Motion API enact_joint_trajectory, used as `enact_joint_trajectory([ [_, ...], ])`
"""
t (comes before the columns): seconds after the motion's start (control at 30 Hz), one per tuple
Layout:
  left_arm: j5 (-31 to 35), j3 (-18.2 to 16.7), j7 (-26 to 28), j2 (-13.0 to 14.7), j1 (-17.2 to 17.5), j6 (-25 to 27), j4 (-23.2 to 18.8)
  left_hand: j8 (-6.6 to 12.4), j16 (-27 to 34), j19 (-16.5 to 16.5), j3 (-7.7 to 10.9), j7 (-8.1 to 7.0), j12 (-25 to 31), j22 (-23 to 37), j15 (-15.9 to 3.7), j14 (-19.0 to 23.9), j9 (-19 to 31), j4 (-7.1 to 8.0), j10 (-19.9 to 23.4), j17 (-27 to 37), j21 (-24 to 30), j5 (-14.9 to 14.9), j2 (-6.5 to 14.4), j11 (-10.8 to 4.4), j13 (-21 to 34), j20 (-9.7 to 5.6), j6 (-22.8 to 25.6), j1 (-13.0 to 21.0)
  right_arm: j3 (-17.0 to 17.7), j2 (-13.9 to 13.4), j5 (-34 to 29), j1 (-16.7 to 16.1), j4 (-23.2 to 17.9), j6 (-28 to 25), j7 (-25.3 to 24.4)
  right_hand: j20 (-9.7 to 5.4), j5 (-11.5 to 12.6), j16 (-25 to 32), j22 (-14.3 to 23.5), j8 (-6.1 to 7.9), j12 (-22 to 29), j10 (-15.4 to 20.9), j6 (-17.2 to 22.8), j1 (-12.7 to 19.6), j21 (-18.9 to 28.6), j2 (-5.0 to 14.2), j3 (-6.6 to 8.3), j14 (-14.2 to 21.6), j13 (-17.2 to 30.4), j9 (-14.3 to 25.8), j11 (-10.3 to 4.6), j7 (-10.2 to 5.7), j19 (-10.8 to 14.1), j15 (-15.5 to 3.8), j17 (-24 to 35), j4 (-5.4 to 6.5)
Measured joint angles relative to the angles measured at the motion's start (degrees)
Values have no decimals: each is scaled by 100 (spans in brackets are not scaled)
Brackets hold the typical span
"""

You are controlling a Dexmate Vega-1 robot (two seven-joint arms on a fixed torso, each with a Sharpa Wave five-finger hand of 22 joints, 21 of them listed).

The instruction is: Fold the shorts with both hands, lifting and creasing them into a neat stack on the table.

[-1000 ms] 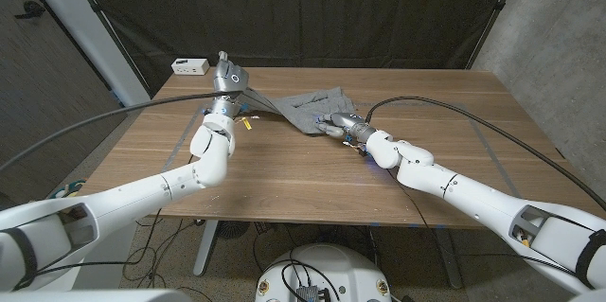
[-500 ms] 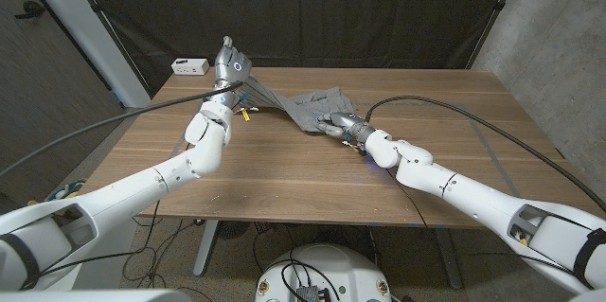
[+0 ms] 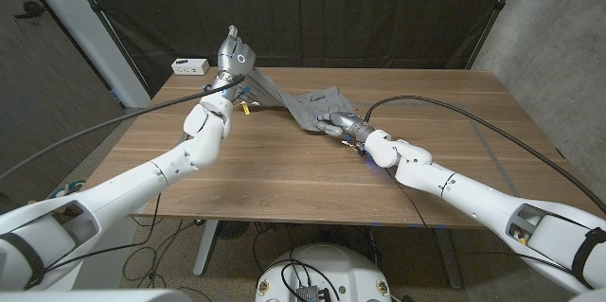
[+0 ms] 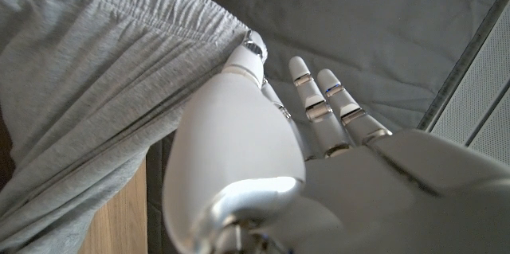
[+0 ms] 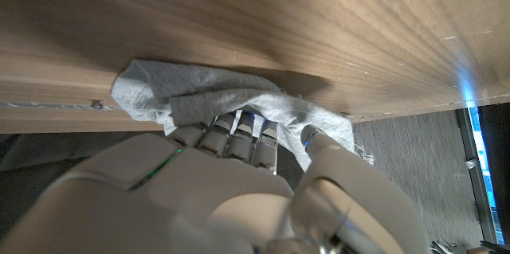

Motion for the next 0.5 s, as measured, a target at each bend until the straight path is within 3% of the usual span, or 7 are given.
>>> enact_joint_trajectory([
  [0.5, 244, -37, 314, 30, -300, -611, -65, 76, -40, 1, -24, 0, -50, -1, -10, 31, 26, 23, 0, 0, 22, 82, -22, 0, 0, 1, 0, -22, 26, -39, 32, -46, -35, 21, -42, 0, 0, 0, -6, -20, -1, 0, -1, -30, 8, 5, 23, 0, -2, 0, 0, 0, -1, 0, 0, -23],
])
